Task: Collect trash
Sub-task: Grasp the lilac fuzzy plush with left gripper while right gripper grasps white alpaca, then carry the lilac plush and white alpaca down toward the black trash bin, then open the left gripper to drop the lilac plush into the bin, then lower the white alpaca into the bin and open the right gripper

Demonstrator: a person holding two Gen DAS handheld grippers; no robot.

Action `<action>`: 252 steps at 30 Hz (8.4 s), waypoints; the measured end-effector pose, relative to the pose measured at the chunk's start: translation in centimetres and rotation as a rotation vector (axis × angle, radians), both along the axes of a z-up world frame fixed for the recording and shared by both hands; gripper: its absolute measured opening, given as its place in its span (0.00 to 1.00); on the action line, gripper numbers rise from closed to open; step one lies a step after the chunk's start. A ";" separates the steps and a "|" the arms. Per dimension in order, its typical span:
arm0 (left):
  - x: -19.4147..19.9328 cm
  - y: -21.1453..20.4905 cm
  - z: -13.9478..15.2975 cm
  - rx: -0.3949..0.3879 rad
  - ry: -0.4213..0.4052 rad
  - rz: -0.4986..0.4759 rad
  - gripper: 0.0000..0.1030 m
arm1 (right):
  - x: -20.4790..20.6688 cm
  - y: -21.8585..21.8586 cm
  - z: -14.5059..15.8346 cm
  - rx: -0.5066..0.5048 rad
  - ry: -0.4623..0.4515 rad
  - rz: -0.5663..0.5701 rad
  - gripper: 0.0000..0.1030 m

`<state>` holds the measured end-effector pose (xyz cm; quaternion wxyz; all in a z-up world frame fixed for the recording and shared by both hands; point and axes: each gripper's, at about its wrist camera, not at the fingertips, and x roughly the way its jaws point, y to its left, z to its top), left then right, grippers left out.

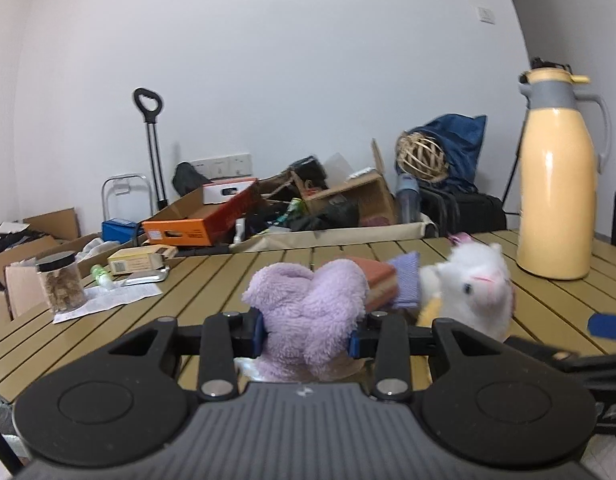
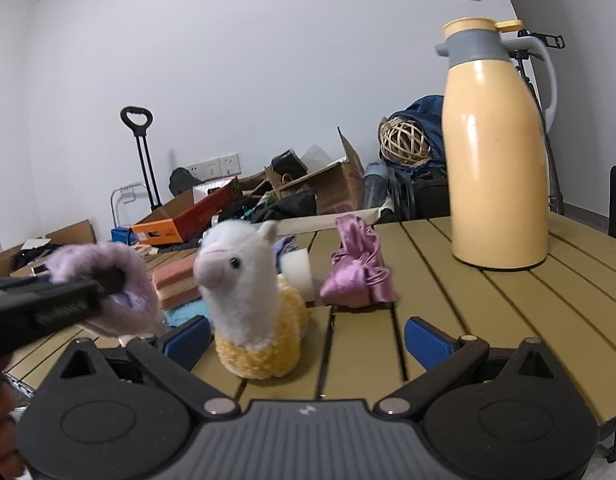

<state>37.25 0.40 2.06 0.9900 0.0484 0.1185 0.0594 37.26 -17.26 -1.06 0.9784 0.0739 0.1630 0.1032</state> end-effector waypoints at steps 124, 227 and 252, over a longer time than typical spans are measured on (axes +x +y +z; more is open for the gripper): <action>-12.8 8.1 -13.9 -0.020 0.545 0.057 0.34 | -14.3 -3.0 -9.5 -0.070 0.284 0.002 0.53; -4.7 7.9 -13.4 -0.247 0.770 0.165 1.00 | -8.7 3.4 -13.4 -0.123 0.496 0.096 0.53; -7.2 16.7 -14.3 -0.364 0.815 0.315 1.00 | -4.9 11.1 -16.1 -0.113 0.639 0.114 0.53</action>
